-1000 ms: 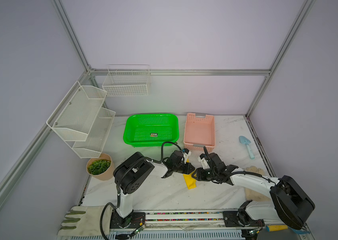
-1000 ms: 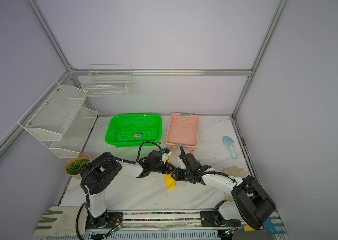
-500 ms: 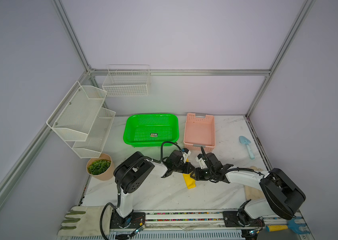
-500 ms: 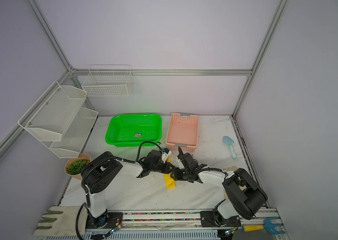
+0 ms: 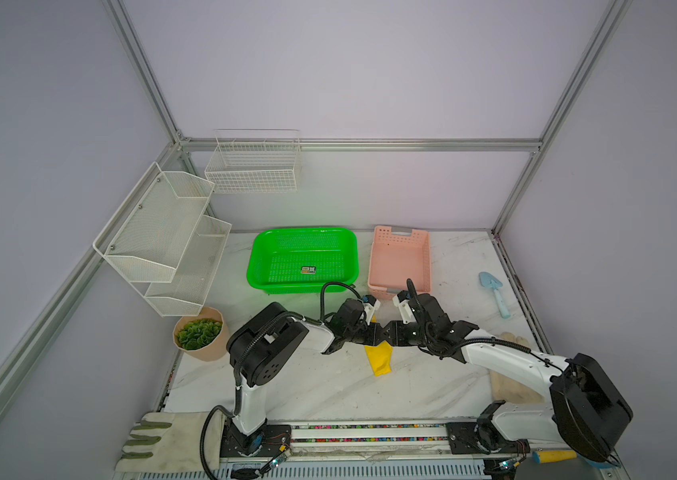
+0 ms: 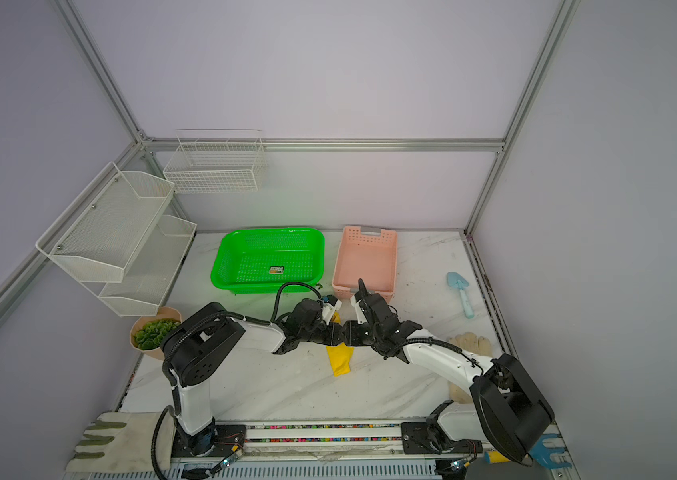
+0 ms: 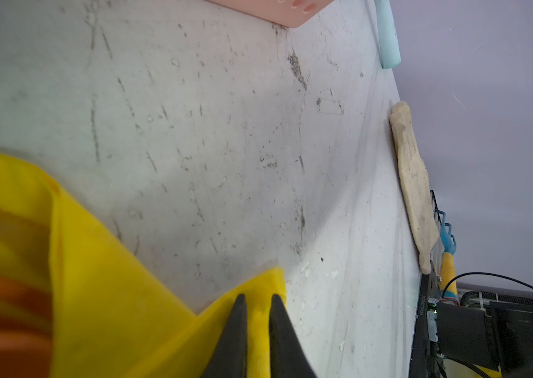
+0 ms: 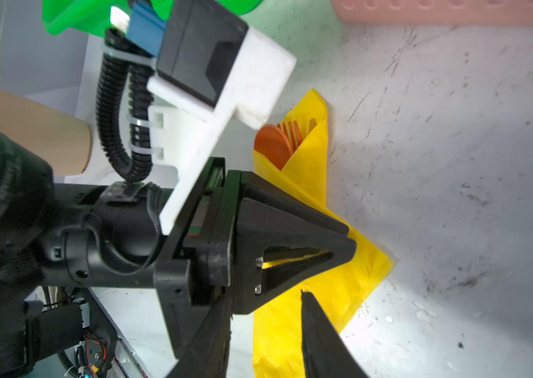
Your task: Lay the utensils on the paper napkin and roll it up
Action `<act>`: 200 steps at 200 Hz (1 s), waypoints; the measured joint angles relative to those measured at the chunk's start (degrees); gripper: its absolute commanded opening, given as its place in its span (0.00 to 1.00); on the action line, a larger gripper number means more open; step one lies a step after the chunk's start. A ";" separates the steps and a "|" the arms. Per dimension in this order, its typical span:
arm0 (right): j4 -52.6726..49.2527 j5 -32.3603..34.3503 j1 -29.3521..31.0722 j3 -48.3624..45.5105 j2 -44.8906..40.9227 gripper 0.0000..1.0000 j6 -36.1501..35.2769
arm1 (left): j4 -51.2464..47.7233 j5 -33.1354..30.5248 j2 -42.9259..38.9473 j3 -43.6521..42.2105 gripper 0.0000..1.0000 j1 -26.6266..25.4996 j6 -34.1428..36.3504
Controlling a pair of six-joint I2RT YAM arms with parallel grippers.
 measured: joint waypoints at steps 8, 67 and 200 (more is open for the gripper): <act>0.92 -1.07 0.02 -0.13 0.90 0.12 -0.02 | 0.02 0.00 0.04 0.00 0.16 0.00 0.00; 5.07 -5.11 0.48 -3.48 4.48 0.00 0.66 | 0.07 0.13 0.07 0.00 0.16 0.04 0.00; 14.19 -3.15 0.48 -7.91 10.34 0.00 2.19 | 0.09 0.55 0.07 0.00 0.20 0.26 -0.07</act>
